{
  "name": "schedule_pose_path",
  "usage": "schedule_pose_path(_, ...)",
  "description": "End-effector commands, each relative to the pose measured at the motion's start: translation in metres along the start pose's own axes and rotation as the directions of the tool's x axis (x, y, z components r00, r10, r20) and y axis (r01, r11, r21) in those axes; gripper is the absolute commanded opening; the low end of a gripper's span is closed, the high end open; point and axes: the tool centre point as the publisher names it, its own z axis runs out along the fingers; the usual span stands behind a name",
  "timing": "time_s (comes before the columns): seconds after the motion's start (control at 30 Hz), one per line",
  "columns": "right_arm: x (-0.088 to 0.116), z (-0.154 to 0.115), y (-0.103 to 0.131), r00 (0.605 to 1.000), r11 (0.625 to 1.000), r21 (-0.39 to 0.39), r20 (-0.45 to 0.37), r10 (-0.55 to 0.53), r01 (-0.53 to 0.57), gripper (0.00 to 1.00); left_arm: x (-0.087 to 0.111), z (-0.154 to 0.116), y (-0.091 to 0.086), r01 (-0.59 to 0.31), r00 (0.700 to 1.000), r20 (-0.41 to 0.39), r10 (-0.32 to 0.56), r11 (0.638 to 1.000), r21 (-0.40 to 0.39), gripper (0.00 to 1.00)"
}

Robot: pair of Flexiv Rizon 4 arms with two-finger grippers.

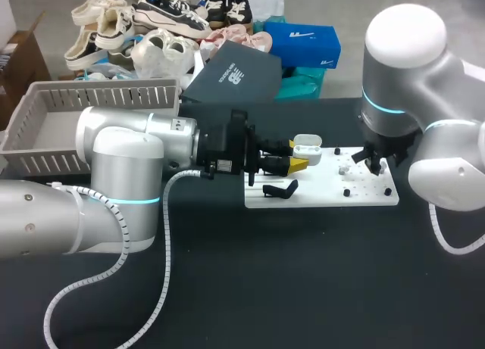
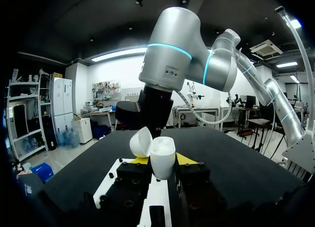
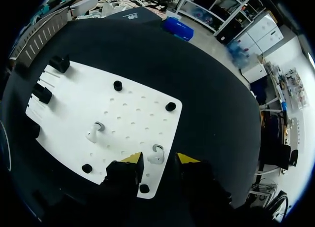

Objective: Pick up each earbud case from the left stands, insert the matching earbuds, close the lid, and place the case in the box.

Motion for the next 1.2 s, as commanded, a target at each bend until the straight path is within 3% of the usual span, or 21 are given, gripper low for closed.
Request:
schedule_pose_path(0.03, 0.001, 0.0, 0.001, 1.0, 1.0, 0.0, 0.0, 0.002, -0.002, 0.38, 0.001, 0.0, 0.002, 0.0, 1.0, 0.0, 0.0, 1.0, 0.006, 0.0)
schedule_pose_path(0.47, -0.001, 0.003, 0.003, 1.0, 1.0, -0.004, -0.004, 0.0, 0.0, 0.35, 0.001, 0.0, 0.002, 0.0, 1.0, 0.0, 0.0, 1.0, 0.006, 0.0)
schedule_pose_path(0.9, 0.001, 0.004, 0.001, 1.0, 1.0, 0.008, -0.013, 0.002, -0.002, 0.0, 0.001, 0.0, 0.002, 0.0, 1.0, 0.0, 0.0, 1.0, 0.006, 0.0)
schedule_pose_path(1.2, 0.003, -0.007, -0.003, 1.0, 1.0, 0.013, -0.005, 0.006, -0.006, 0.0, 0.001, 0.0, 0.002, 0.0, 1.0, 0.0, 0.0, 1.0, 0.006, 0.0)
